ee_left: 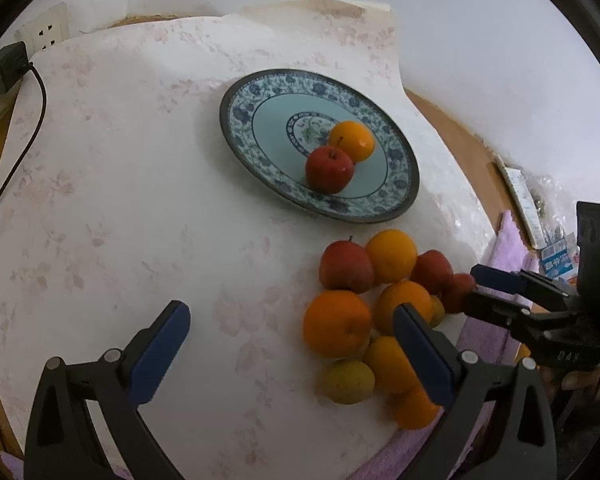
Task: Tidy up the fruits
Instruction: 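Withdraw both open grippers from the plate back to the fruit pile, then grasp a large orange with the left gripper while the right gripper grasps a red apple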
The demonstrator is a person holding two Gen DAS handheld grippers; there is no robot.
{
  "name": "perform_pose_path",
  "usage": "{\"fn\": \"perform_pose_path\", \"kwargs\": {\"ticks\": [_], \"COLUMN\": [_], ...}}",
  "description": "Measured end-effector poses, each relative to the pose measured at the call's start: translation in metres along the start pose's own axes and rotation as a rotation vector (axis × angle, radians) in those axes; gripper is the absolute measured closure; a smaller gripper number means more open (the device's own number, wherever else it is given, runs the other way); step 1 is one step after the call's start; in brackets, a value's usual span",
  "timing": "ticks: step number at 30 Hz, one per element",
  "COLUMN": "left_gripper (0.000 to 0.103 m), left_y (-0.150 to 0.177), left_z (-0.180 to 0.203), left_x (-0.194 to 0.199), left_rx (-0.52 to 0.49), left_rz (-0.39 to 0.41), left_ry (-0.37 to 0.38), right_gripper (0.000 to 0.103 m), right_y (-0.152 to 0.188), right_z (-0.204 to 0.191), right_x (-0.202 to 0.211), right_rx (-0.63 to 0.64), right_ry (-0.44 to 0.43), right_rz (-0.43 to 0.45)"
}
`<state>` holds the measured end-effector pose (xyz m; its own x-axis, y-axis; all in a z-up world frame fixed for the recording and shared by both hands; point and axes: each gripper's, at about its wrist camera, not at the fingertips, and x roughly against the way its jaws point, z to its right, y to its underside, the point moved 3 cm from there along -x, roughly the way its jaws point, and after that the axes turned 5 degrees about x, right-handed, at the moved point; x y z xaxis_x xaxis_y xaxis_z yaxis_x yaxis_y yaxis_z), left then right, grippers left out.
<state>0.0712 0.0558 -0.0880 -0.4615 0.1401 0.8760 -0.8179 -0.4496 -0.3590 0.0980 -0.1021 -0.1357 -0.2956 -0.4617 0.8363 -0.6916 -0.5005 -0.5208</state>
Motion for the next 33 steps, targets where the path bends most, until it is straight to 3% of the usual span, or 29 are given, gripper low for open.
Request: {"fn": "perform_pose_path", "kwargs": {"ticks": [10, 13, 18, 24, 29, 31, 33], "left_gripper": [0.005, 0.005, 0.004, 0.003, 0.017, 0.029, 0.034], "left_y": [-0.001, -0.001, -0.002, 0.0, 0.001, 0.001, 0.001], "left_z": [0.003, 0.006, 0.0, 0.011, 0.015, 0.02, 0.024], "left_x": [0.002, 0.005, 0.002, -0.004, -0.003, -0.002, -0.001], "left_rx": [0.009, -0.007, 0.055, -0.028, -0.054, -0.074, -0.09], "left_rz": [-0.038, -0.024, -0.044, -0.057, -0.035, -0.042, -0.062], "left_ry": [0.009, -0.018, -0.031, -0.148, -0.165, -0.139, -0.076], "right_gripper": [0.038, 0.038, 0.038, 0.038, 0.038, 0.038, 0.038], "right_y": [0.006, 0.007, 0.007, 0.007, 0.006, 0.006, 0.006], "right_z": [-0.002, -0.002, -0.005, -0.004, -0.004, -0.002, -0.002], "right_x": [-0.001, -0.001, -0.003, -0.003, 0.001, 0.001, 0.001], "right_rx": [-0.006, -0.007, -0.002, -0.008, -0.012, -0.02, -0.022], "right_ry": [-0.016, -0.022, -0.027, -0.027, -0.019, -0.024, -0.032], "right_rz": [-0.015, -0.019, -0.028, -0.025, -0.006, -0.008, -0.013]}}
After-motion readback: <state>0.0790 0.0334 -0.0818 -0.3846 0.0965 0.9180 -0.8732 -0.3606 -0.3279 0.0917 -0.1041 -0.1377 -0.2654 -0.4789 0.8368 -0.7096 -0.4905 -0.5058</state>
